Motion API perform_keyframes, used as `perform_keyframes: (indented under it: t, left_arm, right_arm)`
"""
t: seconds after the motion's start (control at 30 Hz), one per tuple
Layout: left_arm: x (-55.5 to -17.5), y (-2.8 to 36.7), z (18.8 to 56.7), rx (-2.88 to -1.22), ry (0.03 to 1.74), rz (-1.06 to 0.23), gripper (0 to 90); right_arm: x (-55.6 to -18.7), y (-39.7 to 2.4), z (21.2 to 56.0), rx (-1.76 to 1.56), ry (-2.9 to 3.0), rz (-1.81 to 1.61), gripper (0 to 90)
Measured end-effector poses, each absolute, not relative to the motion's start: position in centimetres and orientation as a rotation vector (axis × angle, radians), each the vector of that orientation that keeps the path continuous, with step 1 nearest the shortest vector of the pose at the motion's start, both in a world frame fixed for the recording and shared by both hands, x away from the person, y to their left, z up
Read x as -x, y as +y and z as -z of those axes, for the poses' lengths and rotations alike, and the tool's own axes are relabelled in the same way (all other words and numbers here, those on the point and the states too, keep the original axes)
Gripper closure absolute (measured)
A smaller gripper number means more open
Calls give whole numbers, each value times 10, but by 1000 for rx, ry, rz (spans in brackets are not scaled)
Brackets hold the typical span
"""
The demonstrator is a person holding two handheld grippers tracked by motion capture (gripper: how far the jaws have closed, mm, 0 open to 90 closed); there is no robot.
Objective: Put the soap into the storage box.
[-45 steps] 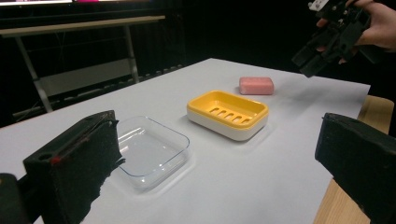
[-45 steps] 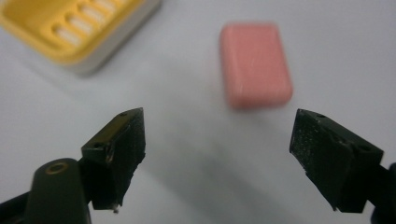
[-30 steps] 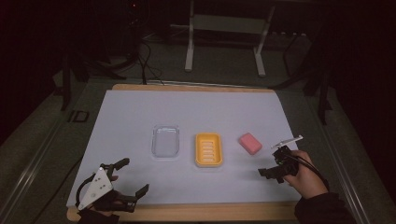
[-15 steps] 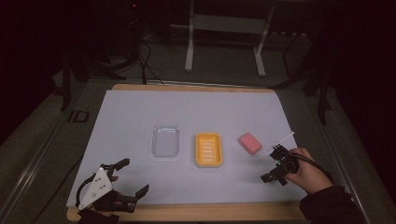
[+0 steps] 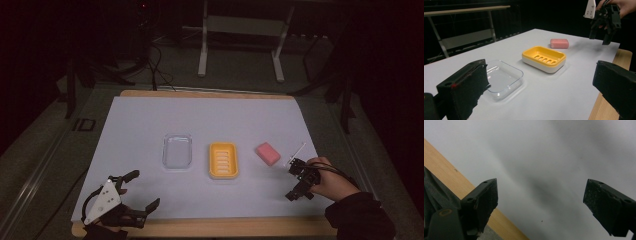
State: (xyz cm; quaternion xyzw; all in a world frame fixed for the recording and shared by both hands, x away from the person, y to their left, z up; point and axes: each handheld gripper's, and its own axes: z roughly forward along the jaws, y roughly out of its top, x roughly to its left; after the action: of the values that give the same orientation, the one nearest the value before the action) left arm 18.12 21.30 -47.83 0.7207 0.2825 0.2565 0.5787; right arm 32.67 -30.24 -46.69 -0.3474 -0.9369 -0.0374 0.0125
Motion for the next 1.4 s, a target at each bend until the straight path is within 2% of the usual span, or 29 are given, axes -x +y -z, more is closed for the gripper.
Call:
perform_keyframes:
  t: [0.73,1.4]
  left_arm:
    - [-182,212,479,-1689,659,-587,6]
    - [-182,212,479,-1695,653,-582,6]
  right_arm:
    - [-364,-312,460,1128,-2973,185,122]
    - [-390,-292,461,1080,-3026,509,139]
